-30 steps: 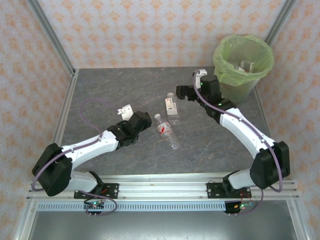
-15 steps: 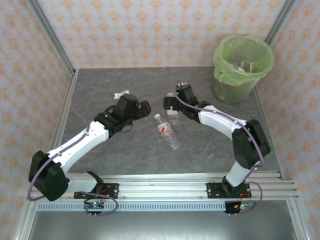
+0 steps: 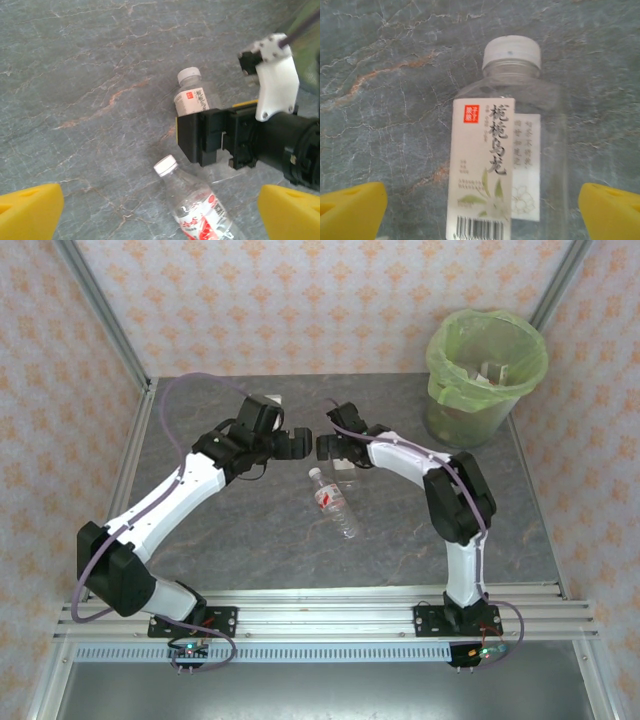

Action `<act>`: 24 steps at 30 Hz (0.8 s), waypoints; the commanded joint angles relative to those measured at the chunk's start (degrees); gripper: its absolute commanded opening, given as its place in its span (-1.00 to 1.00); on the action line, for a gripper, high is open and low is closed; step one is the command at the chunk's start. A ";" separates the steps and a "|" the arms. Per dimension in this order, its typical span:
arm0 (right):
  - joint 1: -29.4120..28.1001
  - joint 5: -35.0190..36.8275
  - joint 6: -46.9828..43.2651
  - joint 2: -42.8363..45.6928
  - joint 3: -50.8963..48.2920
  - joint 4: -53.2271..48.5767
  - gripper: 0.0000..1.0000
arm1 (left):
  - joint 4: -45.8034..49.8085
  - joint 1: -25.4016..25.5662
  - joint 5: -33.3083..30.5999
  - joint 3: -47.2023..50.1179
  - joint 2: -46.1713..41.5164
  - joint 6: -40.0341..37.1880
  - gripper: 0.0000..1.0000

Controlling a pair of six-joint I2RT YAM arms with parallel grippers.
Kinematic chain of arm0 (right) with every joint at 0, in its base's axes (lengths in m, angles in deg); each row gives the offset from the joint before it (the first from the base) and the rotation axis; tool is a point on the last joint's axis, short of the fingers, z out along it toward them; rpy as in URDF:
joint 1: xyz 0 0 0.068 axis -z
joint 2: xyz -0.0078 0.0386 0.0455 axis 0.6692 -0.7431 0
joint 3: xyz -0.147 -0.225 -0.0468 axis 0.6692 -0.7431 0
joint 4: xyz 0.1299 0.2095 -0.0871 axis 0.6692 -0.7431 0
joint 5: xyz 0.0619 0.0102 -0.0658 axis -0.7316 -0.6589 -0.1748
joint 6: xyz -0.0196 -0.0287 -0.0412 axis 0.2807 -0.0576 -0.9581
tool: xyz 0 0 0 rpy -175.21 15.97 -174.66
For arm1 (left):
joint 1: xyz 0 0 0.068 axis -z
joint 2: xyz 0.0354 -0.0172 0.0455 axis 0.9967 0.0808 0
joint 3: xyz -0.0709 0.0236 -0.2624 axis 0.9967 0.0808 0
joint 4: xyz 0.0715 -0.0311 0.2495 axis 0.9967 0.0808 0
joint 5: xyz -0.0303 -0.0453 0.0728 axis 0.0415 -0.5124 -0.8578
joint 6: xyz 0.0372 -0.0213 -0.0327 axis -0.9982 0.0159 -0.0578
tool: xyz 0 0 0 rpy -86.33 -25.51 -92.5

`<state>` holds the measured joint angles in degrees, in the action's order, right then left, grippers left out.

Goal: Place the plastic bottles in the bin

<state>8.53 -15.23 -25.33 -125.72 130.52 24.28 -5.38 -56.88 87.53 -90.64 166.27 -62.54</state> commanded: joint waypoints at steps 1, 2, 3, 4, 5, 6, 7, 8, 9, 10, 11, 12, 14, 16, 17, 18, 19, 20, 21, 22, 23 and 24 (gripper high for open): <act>-0.20 1.74 -1.75 -4.02 5.96 -9.41 0.97 | -1.65 0.04 -2.08 2.50 -0.71 -2.29 1.00; -0.23 2.43 -1.77 -5.24 8.21 -11.06 0.96 | -1.59 0.06 -2.33 3.00 -0.56 -2.24 1.00; -0.19 2.94 -1.87 -6.32 9.81 -12.63 0.95 | -1.28 0.07 -3.12 3.15 -0.40 -1.85 1.00; -0.21 3.35 -1.95 -7.52 11.41 -14.15 0.94 | -0.76 0.08 -4.59 3.32 -0.13 -1.08 1.00; -0.21 3.93 -1.90 -8.56 12.62 -15.24 0.92 | -0.61 0.02 -5.50 3.49 0.29 -0.60 1.00; -0.19 4.47 -1.78 -9.34 13.46 -15.94 0.90 | -0.77 0.08 -5.71 3.63 0.56 -0.31 1.00; -0.19 5.27 -1.65 -10.17 14.33 -16.86 0.88 | -0.79 0.07 -5.47 3.55 1.04 0.11 1.00; -0.19 5.97 -1.53 -10.78 15.00 -17.65 0.84 | -0.62 0.06 -4.83 3.29 1.57 0.34 1.00; -0.23 6.14 -1.60 -11.20 15.76 -18.16 0.82 | -0.51 0.05 -4.10 3.16 1.93 0.48 1.00; -0.19 5.79 -1.96 -11.64 16.27 -18.53 0.79 | -0.44 0.07 -3.62 3.05 2.26 0.73 1.00; -0.23 5.36 -2.05 -11.87 16.51 -18.57 0.75 | -0.51 0.08 -3.54 3.23 2.57 1.28 1.00; -0.21 5.11 -2.13 -12.09 16.70 -18.60 0.71 | -0.60 0.07 -3.42 3.47 2.75 1.66 1.00; -0.19 5.75 -2.36 -12.29 16.75 -18.31 0.65 | -0.66 0.08 -2.97 3.64 3.30 2.62 1.00; -0.21 7.05 -2.94 -12.37 16.33 -17.57 0.60 | 0.31 0.07 -1.46 2.63 4.55 3.47 1.00; -0.19 7.40 -3.36 -12.33 16.00 -16.99 0.58 | 0.55 0.12 -0.48 2.16 4.96 3.34 1.00; -0.20 7.35 -4.38 -12.46 15.61 -16.30 0.57 | 0.54 0.07 0.12 1.99 5.31 3.34 1.00; -0.19 7.13 -5.28 -12.51 15.17 -15.47 0.55 | 0.45 0.07 0.20 2.13 5.35 3.49 1.00; -0.14 6.88 -5.98 -12.55 14.87 -14.73 0.52 | 0.44 0.07 -0.11 2.29 5.33 3.51 1.00; -0.18 6.55 -6.72 -12.77 14.61 -14.30 0.48 | 0.44 0.08 -0.52 2.42 5.34 3.55 1.00; -0.13 6.76 -7.07 -12.82 14.55 -14.08 0.45 | 0.60 0.08 -0.93 2.49 5.35 3.60 1.00; -0.10 6.81 -7.17 -12.84 14.59 -14.03 0.43 | 0.70 0.08 -1.16 2.44 5.35 3.60 1.00; -0.11 7.00 -7.14 -12.67 14.66 -14.03 0.42 | 0.86 0.07 -1.35 2.27 5.44 3.55 1.00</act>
<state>8.55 -10.42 -30.53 -137.37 145.34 9.60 -5.64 -56.88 86.53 -87.39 171.97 -59.74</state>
